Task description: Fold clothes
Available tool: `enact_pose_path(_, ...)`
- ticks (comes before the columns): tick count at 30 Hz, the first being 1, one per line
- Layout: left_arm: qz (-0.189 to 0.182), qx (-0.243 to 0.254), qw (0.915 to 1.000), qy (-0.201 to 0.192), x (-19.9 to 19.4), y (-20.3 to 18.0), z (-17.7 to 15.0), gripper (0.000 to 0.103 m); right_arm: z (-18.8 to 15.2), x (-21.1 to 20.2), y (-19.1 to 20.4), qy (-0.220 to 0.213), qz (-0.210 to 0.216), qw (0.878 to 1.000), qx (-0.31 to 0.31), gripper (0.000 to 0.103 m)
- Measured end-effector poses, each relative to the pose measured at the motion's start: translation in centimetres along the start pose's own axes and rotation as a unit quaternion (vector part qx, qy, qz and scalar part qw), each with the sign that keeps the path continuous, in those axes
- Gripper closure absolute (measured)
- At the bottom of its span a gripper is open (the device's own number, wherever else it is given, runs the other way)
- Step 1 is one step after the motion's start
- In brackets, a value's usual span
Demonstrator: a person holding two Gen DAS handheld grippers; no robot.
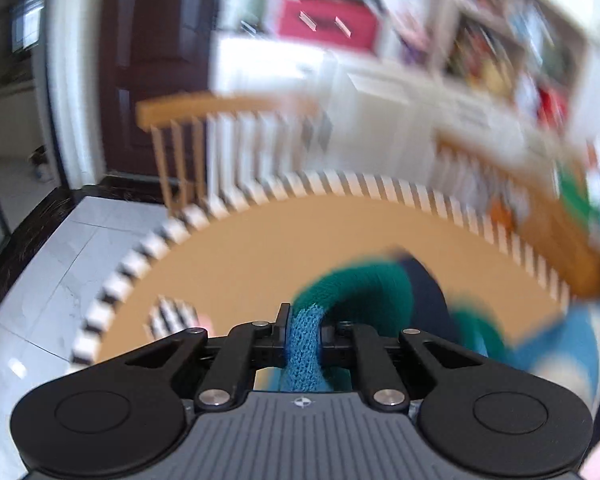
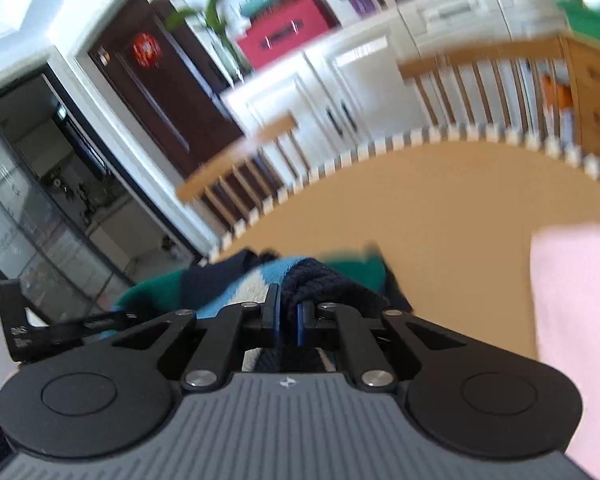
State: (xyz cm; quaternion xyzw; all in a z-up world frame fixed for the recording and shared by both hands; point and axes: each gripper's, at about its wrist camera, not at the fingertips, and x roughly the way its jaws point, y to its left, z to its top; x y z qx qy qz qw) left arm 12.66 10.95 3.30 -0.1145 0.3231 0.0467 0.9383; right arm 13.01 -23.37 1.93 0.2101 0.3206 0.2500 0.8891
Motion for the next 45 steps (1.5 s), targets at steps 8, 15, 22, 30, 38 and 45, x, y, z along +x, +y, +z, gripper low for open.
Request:
enact_pose_path(8, -0.013, -0.143, 0.9843, -0.102, -6.4, 5.8, 8.6, 0.089, 2.4, -0.8, -0.7, -0.013, -0.056, 0.998, -0.025, 0.074)
enact_pose_path(15, 0.101, -0.150, 0.9831, 0.030, 0.6, 10.4, 1.3, 0.063, 1.2, -0.8, -2.7, 0.013, -0.113, 0.993, -0.034, 0.025)
enact_pose_path(22, 0.041, -0.122, 0.9860, 0.106, 2.8, 7.9, -6.8, 0.049, -4.2, 4.4, -5.1, 0.092, -0.115, 0.989, 0.009, 0.025)
enact_pose_path(30, -0.038, -0.070, 0.9859, 0.147, 4.9, 1.2, -11.5, 0.041, -10.7, 11.6, -5.5, 0.142, -0.075, 0.978, 0.132, 0.048)
enact_pose_path(38, -0.052, -0.063, 0.9839, 0.159, 4.4, -0.3, -11.5, 0.036, -9.3, 11.5, -2.8, 0.080, 0.012, 0.987, 0.137, 0.098)
enact_pose_path(45, -0.111, -0.080, 0.9842, 0.112, 0.6, 0.3, -9.5, 0.021, -7.1, -0.9, 2.4, 0.049, 0.154, 0.987, -0.014, 0.098)
